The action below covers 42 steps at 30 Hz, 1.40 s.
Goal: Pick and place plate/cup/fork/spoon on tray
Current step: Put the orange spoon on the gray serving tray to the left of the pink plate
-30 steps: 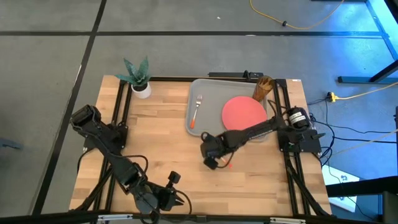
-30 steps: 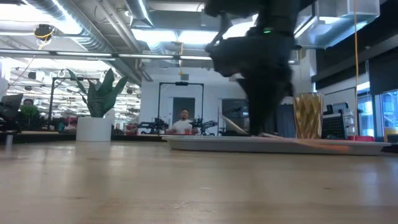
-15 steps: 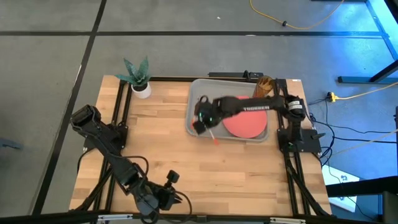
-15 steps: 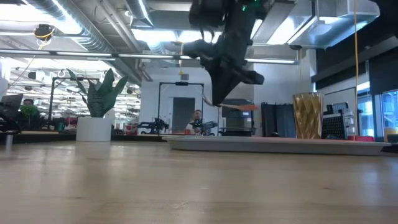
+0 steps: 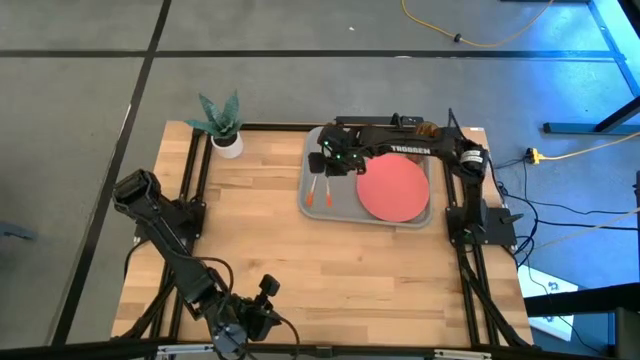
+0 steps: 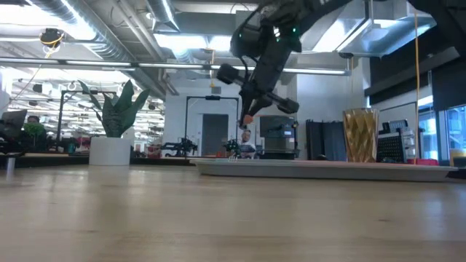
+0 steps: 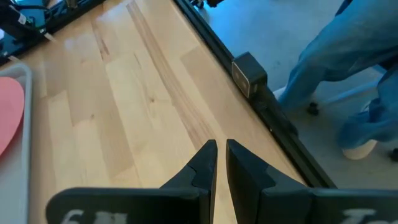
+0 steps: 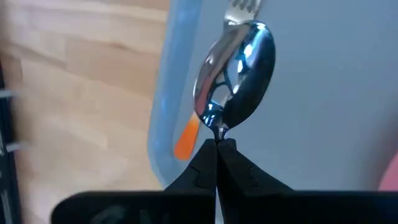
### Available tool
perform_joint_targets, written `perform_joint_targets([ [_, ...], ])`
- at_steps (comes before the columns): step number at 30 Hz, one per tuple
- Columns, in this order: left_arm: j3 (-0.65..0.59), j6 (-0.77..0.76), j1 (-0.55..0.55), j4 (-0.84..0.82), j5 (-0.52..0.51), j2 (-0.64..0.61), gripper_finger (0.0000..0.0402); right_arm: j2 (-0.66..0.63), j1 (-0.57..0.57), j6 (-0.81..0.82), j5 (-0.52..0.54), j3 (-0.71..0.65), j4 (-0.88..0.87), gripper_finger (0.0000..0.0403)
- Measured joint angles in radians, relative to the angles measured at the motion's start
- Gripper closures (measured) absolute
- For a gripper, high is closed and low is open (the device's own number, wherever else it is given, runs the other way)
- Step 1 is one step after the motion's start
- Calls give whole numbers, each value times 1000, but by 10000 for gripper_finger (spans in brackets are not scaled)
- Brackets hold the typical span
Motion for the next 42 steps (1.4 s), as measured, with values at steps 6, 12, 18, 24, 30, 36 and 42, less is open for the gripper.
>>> perform_joint_targets([
  [6,0,-50,0,-19,-2,0,374,55,-17,76,-46,0,50,403],
  [12,0,-53,0,-18,-1,0,374,98,-54,65,-60,0,77,403],
  [18,0,-72,0,-19,-1,0,374,134,-90,48,-68,0,85,403],
  [24,0,-72,0,-21,-1,0,374,185,-101,46,-66,0,87,403],
  [30,0,-72,0,-22,15,0,374,221,-100,46,-76,0,130,403],
  [36,0,-72,0,-40,21,0,374,221,-99,49,-63,0,146,388],
  [42,0,-72,0,-47,22,0,374,221,-98,49,-60,0,165,368],
])
